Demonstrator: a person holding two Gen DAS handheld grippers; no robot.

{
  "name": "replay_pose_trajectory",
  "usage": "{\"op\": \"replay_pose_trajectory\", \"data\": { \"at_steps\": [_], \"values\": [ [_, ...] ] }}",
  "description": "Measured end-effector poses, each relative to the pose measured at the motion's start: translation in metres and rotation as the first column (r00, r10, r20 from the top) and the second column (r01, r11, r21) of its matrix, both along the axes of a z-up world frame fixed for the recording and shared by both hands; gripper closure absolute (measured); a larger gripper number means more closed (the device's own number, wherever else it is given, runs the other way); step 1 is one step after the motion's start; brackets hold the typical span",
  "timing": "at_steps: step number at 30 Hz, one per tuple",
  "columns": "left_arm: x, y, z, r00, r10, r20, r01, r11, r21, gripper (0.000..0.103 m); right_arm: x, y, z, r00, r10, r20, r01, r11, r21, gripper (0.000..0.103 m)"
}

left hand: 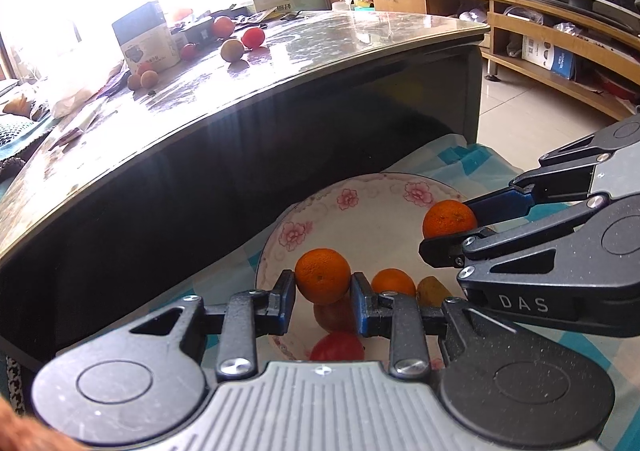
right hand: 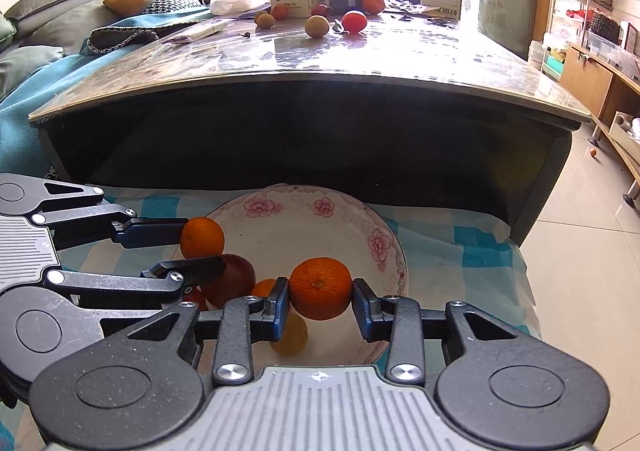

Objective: Organize fruits
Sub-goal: 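Carry both mandarins over the flowered bowl with both grippers, then lower both mandarins into the bowl and open both grippers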

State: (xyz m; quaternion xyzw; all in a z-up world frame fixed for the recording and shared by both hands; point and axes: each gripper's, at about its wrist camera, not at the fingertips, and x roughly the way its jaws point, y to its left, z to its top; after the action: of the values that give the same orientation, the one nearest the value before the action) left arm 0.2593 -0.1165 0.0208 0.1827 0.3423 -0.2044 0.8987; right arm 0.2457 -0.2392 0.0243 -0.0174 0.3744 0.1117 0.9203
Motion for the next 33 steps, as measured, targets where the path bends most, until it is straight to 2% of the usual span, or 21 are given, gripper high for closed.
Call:
{"op": "replay_pose_trajectory", "data": {
  "at_steps": [22, 33],
  "values": [
    [0.023, 0.0, -0.009, 0.999, 0.01, 0.031, -0.008, 0.999, -0.042, 0.066, 0.02, 0.002, -0.023, 1.0, -0.006, -0.02, 0.007, 1.0, 0.016, 0.071],
    [0.022, -0.003, -0.009, 0.999, 0.017, 0.034, -0.015, 0.999, -0.043, 0.064, 0.022, -0.001, -0.024, 1.0, -0.017, -0.023, 0.018, 1.0, 0.016, 0.071]
  ]
}}
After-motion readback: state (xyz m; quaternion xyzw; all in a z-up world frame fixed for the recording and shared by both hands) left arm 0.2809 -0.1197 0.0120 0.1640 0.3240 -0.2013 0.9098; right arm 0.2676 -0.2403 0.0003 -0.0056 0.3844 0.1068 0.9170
